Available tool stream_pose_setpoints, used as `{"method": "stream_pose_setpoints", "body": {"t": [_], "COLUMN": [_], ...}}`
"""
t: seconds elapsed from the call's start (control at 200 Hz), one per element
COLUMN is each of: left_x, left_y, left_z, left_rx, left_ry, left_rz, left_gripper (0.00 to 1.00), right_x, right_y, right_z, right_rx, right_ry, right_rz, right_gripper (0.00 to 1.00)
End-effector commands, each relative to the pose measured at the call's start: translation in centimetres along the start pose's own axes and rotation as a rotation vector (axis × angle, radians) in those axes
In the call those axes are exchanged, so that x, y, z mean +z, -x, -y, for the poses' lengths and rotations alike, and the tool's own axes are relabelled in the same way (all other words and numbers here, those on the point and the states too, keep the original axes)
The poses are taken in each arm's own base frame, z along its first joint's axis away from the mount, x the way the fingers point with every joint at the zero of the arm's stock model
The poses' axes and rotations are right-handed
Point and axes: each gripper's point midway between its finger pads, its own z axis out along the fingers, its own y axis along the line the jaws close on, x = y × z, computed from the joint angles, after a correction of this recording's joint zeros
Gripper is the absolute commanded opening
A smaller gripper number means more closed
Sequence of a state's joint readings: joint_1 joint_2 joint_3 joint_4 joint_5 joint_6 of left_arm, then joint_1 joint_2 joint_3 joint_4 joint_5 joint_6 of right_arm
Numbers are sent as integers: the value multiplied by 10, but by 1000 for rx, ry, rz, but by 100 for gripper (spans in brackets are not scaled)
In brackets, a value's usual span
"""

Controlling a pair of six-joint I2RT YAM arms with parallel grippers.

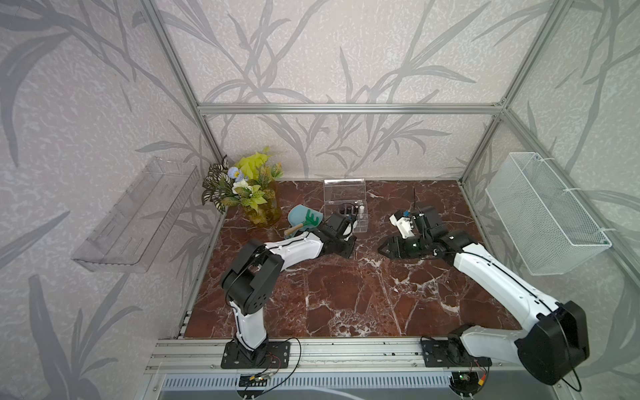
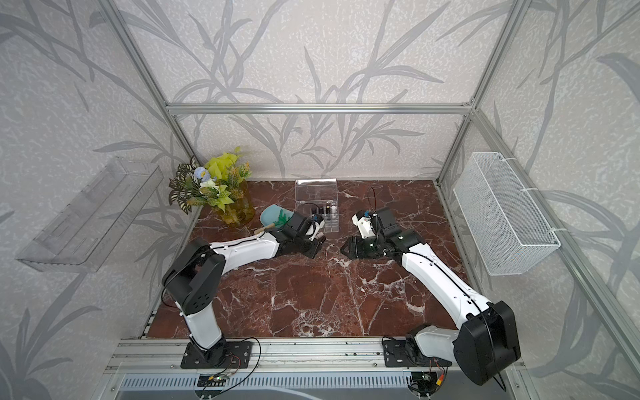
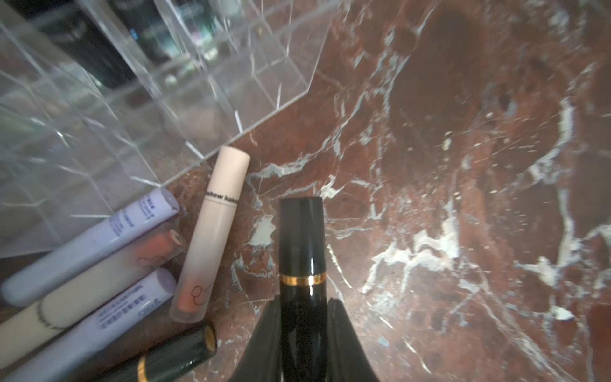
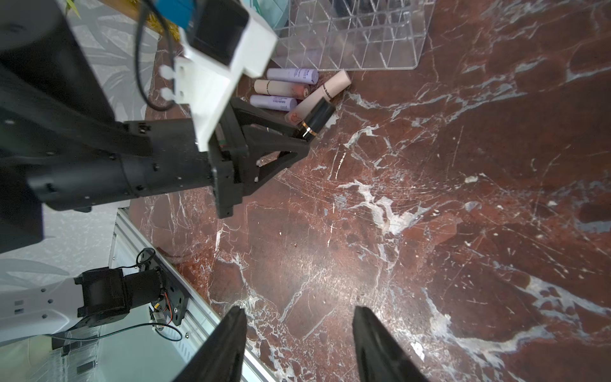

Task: Arrange the lipsticks in the organizer
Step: Pick up the lipstick at the center of the board.

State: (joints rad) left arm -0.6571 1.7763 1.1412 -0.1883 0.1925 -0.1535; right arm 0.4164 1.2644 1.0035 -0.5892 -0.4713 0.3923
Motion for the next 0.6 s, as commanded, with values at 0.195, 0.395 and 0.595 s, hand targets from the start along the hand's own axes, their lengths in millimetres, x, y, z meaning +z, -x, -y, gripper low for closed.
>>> {"method": "stream_pose_setpoints", "body": {"t": [0.195, 0.395, 0.595], "left_x": [-62, -91, -114], "left_y": [30, 34, 35], "left_z": [48, 80, 94], "left_rx": [26, 47, 60], "left_ry": [-227, -409, -498], "left_rz": [145, 194, 237], "left_gripper": [14, 14, 15], "right_x": [-27, -33, -30], "right_y": [26, 42, 52], "right_z": [-35, -56, -61], "right_rx": [11, -9, -8], "right_ry": [220, 302, 327], "right_rz": [50, 56, 55], "right_gripper": [65, 69, 65]}}
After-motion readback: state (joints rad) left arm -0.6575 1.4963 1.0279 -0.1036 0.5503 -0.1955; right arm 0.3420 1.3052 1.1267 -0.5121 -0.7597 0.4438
